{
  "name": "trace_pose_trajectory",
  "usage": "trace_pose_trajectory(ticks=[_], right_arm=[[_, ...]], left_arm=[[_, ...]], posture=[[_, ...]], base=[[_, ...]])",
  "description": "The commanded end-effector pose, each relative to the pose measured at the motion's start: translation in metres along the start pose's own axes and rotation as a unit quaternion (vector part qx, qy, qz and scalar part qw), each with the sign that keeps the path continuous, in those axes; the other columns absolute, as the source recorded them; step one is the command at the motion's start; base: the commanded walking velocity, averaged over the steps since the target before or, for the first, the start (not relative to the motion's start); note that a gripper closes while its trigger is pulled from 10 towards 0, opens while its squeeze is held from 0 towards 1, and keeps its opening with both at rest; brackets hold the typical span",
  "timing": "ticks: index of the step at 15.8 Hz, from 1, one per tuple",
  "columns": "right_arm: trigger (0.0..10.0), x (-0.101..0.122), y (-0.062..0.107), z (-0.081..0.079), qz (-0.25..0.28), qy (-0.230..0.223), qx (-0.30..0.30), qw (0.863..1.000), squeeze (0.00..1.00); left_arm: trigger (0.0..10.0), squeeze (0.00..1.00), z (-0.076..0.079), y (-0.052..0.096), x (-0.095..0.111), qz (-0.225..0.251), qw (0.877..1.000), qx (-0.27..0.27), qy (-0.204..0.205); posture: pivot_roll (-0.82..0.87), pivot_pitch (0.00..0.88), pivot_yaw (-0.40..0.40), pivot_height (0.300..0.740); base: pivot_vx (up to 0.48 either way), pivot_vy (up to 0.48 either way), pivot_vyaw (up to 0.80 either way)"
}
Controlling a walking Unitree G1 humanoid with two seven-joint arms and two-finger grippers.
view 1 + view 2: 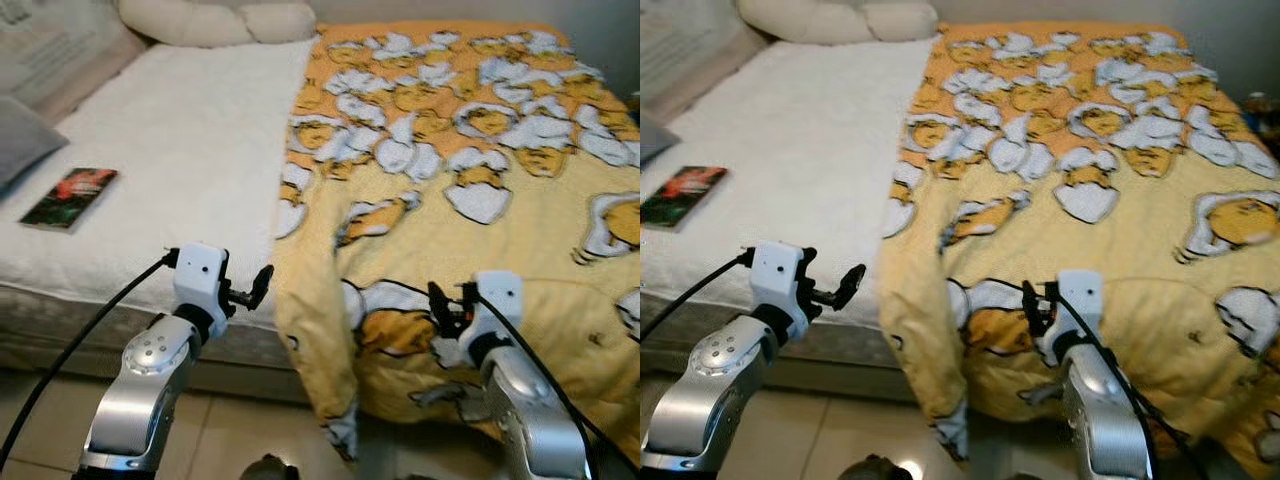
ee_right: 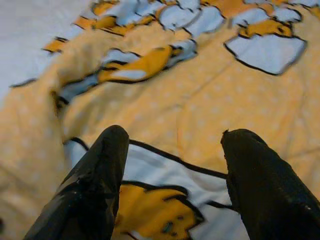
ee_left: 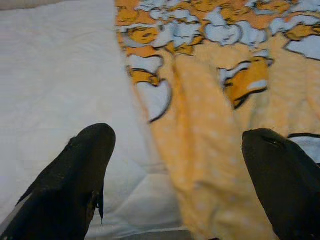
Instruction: Clean up the room
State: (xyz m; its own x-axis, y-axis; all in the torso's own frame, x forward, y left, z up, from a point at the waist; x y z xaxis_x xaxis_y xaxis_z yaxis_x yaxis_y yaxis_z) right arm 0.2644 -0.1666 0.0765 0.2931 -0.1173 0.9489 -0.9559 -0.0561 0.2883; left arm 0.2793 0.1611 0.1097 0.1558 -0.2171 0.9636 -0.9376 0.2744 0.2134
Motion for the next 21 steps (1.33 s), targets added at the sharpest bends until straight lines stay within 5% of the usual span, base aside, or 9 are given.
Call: trace_pose_trajectory(ticks=[1,15,21], right_arm=[[10.0,0.001,0.002,-0.004,0.000,-0.009,0.003,1.000,0.00],[10.0,0.004,-0.004,-0.001,0.002,0.012,-0.021,1.000,0.00],[10.0,0.003,-0.003,-0.012,-0.001,0.010,0.025,1.000,0.00]], left_arm=[[10.0,0.00,-0.006,0.002,0.003,0.005,1.000,0.014,-0.010],[10.0,0.00,-0.015,0.009,0.001,-0.008,0.999,0.027,-0.029],[10.0,0.00,-0.013,0.008,0.000,0.001,0.999,0.039,-0.004]], posture=[[-0.02,0.000,0.091,0.740],[0.01,0.000,0.083,0.740],[0.02,0.000,0.074,0.740]], base=[[0.000,0.341,-0.43],[0.000,0.344,-0.06],[0.000,0.277,0.00]])
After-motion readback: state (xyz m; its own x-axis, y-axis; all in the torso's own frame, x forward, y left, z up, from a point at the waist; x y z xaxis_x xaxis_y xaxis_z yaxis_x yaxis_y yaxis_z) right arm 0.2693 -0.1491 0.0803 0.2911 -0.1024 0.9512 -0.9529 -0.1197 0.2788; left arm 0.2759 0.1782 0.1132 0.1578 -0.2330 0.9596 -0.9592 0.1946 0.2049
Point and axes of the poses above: a point about 5 cm out from each wrist's last joint towards the gripper, its own y axis pointing back from the gripper into the wrist, its own x axis along the axis of the wrist's last joint, z = x × y, the point moved 2 cm from there along -y, pointing out of the wrist towards the gripper, and after that the axes turned 6 degrees about -y, right-handed, at the moved point
